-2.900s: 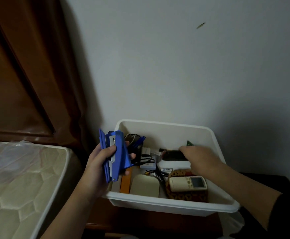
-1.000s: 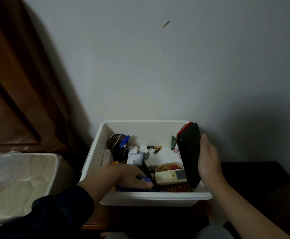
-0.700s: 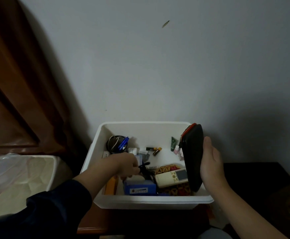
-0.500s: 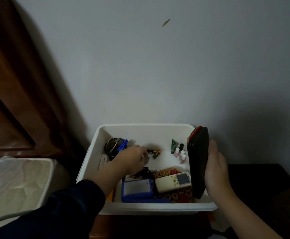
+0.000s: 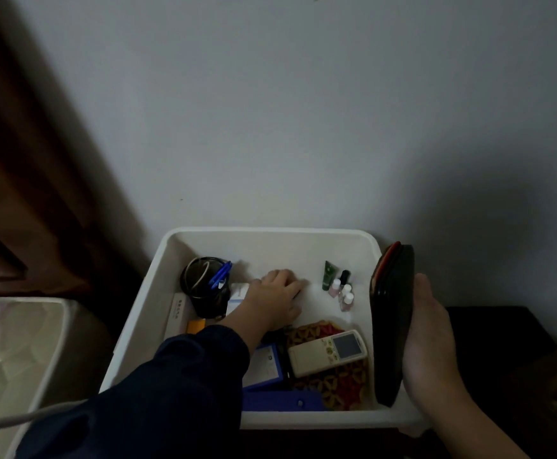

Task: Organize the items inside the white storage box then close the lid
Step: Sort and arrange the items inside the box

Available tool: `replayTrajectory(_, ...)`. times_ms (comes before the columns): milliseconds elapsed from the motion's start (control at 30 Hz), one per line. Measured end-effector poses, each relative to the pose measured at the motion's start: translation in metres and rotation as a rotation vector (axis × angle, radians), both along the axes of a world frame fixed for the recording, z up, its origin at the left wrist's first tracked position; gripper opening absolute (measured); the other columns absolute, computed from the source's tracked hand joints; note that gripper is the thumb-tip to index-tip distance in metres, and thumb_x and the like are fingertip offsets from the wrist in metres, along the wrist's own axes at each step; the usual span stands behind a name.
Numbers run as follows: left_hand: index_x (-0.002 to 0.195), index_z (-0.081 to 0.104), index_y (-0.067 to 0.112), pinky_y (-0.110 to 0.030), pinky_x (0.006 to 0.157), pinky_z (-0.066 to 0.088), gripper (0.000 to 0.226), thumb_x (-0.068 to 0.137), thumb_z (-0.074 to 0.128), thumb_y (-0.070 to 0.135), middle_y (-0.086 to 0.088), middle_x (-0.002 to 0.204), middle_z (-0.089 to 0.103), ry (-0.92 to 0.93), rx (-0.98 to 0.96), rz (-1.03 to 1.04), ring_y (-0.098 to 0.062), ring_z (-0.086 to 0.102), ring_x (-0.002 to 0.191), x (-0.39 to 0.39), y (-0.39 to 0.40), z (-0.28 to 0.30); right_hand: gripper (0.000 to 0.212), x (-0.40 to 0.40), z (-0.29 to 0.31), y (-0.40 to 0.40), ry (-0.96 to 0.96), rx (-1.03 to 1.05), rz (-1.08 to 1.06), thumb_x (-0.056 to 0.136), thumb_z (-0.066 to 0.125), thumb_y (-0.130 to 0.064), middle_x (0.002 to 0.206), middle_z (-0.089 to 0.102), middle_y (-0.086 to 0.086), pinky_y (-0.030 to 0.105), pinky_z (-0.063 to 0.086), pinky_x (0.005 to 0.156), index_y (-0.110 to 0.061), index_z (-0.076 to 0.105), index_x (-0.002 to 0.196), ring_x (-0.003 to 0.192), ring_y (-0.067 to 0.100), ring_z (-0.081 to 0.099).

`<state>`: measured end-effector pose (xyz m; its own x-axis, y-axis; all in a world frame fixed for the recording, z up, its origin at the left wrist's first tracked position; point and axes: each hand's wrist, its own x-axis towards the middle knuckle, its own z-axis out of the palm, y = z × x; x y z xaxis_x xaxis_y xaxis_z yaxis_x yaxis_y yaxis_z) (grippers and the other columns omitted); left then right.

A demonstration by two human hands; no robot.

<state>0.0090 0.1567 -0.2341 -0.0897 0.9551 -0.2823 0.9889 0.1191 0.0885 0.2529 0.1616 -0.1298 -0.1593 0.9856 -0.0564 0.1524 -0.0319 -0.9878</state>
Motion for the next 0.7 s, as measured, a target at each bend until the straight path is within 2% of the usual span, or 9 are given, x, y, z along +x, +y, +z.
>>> replayTrajectory(67, 0.157, 0.037, 0.03, -0.053, 0.111, 0.044, 0.061, 0.101, 0.056, 0.043, -0.006, 0.16, 0.035, 0.014, -0.028, -0.019, -0.032, 0.03, 0.149, 0.001, 0.001, -0.004, 0.067, 0.0, 0.001, 0.0, -0.02, 0.012, 0.031, 0.114, 0.028, -0.046, 0.057, 0.066, -0.017, 0.027, 0.04, 0.055, -0.05, 0.068, 0.061, 0.051, -0.004, 0.061)
replayTrajectory(200, 0.149, 0.042, 0.02, -0.051, 0.103, 0.046, 0.057, 0.097, 0.061, 0.033, -0.009, 0.16, 0.031, 0.032, -0.032, -0.012, -0.034, 0.035, 0.145, 0.005, -0.002, -0.01, 0.07, -0.001, 0.001, -0.001, -0.009, -0.005, 0.055, 0.115, 0.029, -0.044, 0.054, 0.065, -0.015, 0.029, 0.044, 0.053, -0.046, 0.068, 0.056, 0.048, -0.004, 0.06)
replayTrajectory(300, 0.151, 0.042, 0.011, -0.049, 0.108, 0.049, 0.053, 0.101, 0.054, 0.02, -0.007, 0.167, 0.022, 0.07, -0.007, -0.064, -0.034, 0.035, 0.145, 0.003, -0.001, -0.009, 0.071, -0.001, 0.001, -0.001, -0.015, 0.04, 0.069, 0.115, 0.028, -0.042, 0.055, 0.065, -0.016, 0.013, 0.045, 0.043, -0.049, 0.068, 0.057, 0.048, -0.005, 0.061)
replayTrajectory(367, 0.151, 0.045, 0.008, -0.049, 0.111, 0.047, 0.051, 0.101, 0.054, 0.017, -0.006, 0.168, 0.022, 0.075, -0.044, -0.081, -0.034, 0.032, 0.148, 0.0, 0.0, -0.005, 0.072, -0.002, 0.004, -0.001, -0.015, 0.041, 0.07, 0.116, 0.028, -0.04, 0.055, 0.065, -0.017, 0.01, 0.042, 0.041, -0.049, 0.067, 0.056, 0.048, -0.006, 0.061)
replayTrajectory(433, 0.149, 0.049, 0.007, -0.05, 0.113, 0.045, 0.049, 0.103, 0.054, 0.023, -0.007, 0.165, 0.029, 0.075, -0.106, -0.073, -0.035, 0.03, 0.15, -0.004, -0.002, 0.0, 0.072, -0.004, 0.006, -0.002, -0.017, 0.037, 0.064, 0.116, 0.028, -0.04, 0.054, 0.065, -0.016, 0.01, 0.041, 0.04, -0.049, 0.068, 0.055, 0.048, -0.005, 0.061)
replayTrajectory(600, 0.144, 0.054, 0.018, -0.054, 0.113, 0.041, 0.051, 0.105, 0.046, 0.05, -0.013, 0.153, 0.045, 0.145, -0.211, -0.082, -0.04, 0.038, 0.143, -0.012, -0.012, 0.007, 0.067, -0.006, 0.004, -0.003, -0.028, 0.035, 0.051, 0.114, 0.028, -0.047, 0.059, 0.068, -0.015, 0.011, 0.043, 0.041, -0.046, 0.069, 0.061, 0.053, -0.003, 0.064)
replayTrajectory(700, 0.134, 0.06, 0.019, -0.053, 0.109, 0.039, 0.054, 0.106, 0.038, 0.058, -0.014, 0.144, 0.053, 0.132, -0.3, -0.097, -0.04, 0.042, 0.137, -0.008, -0.014, 0.009, 0.065, -0.008, 0.001, -0.004, -0.064, 0.042, 0.052, 0.101, 0.03, -0.071, 0.063, 0.066, -0.008, 0.021, 0.048, 0.049, -0.028, 0.069, 0.072, 0.057, 0.005, 0.065)
